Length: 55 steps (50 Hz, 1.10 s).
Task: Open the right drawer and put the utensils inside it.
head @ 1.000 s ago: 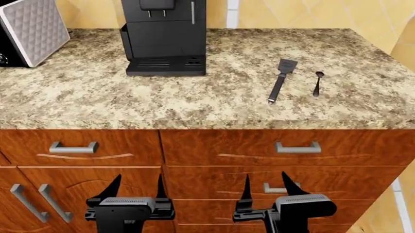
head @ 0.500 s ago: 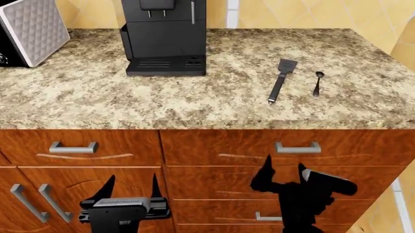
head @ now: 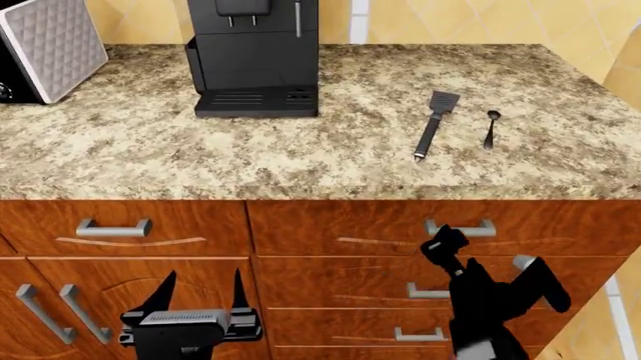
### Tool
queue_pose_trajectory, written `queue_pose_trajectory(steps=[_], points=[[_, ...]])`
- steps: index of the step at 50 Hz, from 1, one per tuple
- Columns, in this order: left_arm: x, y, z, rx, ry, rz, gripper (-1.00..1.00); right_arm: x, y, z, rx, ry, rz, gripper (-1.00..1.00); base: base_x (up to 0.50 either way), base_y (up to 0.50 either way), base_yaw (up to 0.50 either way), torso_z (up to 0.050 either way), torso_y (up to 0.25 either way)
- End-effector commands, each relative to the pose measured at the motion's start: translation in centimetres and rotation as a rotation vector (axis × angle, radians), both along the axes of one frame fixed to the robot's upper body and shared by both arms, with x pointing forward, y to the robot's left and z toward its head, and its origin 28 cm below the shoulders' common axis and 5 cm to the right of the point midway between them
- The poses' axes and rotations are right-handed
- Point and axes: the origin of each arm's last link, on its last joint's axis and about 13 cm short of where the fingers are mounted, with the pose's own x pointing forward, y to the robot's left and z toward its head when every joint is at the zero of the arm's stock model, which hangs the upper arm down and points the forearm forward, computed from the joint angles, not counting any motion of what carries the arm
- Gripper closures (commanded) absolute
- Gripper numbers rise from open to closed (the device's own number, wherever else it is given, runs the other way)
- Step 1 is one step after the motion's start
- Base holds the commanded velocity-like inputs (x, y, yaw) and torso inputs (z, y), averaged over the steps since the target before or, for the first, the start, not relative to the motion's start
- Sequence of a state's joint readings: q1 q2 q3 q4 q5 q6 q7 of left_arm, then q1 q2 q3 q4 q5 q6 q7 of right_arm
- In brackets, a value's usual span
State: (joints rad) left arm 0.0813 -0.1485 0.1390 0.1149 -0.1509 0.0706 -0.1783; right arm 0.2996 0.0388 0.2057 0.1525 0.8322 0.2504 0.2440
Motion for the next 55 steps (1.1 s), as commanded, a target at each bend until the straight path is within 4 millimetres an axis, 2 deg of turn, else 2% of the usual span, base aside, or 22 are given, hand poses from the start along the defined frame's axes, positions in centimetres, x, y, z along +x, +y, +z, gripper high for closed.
queue_pose_trajectory(steps=[1,19,24,25,35,39,45,55], points=[[-0.1,0.0,0.0,0.0,-0.003,0.0,-1.0,2.3,-1.2,0.4,0.113,0.026,-0.069,-1.0,0.0,0.0,0.0,0.0,0.0],[0.0,-0.2,0.2,0.001,-0.001,-0.002,-1.0,7.7,-1.1,-1.2,0.129,0.147,-0.035,-1.0,0.0,0.0,0.0,0.0,0.0],[0.0,-0.3,0.3,0.0,-0.001,-0.003,-1.0,8.6,-1.0,-1.7,0.138,0.171,-0.025,-1.0,0.0,0.0,0.0,0.0,0.0],[0.0,-0.3,0.4,0.0,-0.001,-0.004,-1.0,8.7,-1.0,-1.7,0.138,0.174,-0.026,1.0,0.0,0.0,0.0,0.0,0.0],[0.0,-0.3,0.3,0.001,-0.001,-0.005,-1.0,8.3,-1.1,-1.4,0.136,0.158,-0.024,1.0,0.0,0.0,0.0,0.0,0.0],[0.1,-0.3,0.2,0.001,-0.001,-0.005,-1.0,7.3,-1.2,-0.7,0.136,0.133,-0.024,1.0,0.0,0.0,0.0,0.0,0.0],[0.1,-0.3,0.3,0.002,0.0,-0.007,-1.0,6.4,-1.7,-0.5,0.152,0.116,-0.03,1.0,0.0,0.0,0.0,0.0,0.0],[-0.2,0.1,0.4,0.002,-0.002,0.023,-1.0,3.8,-2.5,-0.2,0.128,0.075,-0.066,1.0,0.0,0.0,0.0,0.0,0.002]])
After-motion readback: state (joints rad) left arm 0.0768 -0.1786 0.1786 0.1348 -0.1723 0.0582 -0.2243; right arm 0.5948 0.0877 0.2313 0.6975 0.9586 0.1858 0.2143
